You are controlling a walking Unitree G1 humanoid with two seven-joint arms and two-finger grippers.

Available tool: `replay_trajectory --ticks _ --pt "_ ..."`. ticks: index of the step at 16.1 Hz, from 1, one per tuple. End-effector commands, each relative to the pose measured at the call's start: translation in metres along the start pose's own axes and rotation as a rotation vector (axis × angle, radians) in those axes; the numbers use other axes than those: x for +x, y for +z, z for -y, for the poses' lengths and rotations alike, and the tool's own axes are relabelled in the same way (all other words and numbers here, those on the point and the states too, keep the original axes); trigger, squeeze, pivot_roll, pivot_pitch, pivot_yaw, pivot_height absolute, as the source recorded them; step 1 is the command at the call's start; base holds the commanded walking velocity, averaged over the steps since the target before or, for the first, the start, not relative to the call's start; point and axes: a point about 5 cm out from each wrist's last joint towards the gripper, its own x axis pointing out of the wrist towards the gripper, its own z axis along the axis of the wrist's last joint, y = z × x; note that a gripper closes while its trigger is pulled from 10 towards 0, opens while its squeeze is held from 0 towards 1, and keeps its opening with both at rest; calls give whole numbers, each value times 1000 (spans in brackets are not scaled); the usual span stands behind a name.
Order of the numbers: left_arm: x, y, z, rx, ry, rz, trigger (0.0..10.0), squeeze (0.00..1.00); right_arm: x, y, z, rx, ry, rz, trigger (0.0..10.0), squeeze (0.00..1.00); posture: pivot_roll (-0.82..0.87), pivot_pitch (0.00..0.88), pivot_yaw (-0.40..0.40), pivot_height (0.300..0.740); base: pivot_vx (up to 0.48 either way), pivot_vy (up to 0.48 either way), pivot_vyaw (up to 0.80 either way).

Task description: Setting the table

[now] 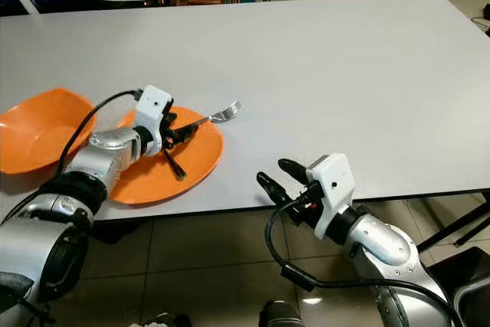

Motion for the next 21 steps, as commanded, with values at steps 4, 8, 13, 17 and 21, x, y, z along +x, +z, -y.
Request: replay_trajectory --ticks 4,8,13,17,21 --pt "3 9 0 -66 -9 -28 10000 0 1 1 -6 15 23 -6 10000 0 -357 161 75 740 0 0 0" --pt "4 13 1 -142 -11 -49 10000 0 1 1 -10 27 28 -13 10000 0 -355 168 78 740 0 0 0" --pt "6 12 6 -276 -29 -114 10000 0 3 1 -14 33 39 -19 10000 0 -350 167 79 740 0 0 0" --pt "7 10 9 -244 -34 -142 10000 0 5 1 -16 33 46 -18 10000 0 -344 171 81 740 0 0 0" --pt "9 11 11 -93 -29 -156 10000 0 7 1 -18 36 44 -14 10000 0 -340 175 81 740 0 0 0"
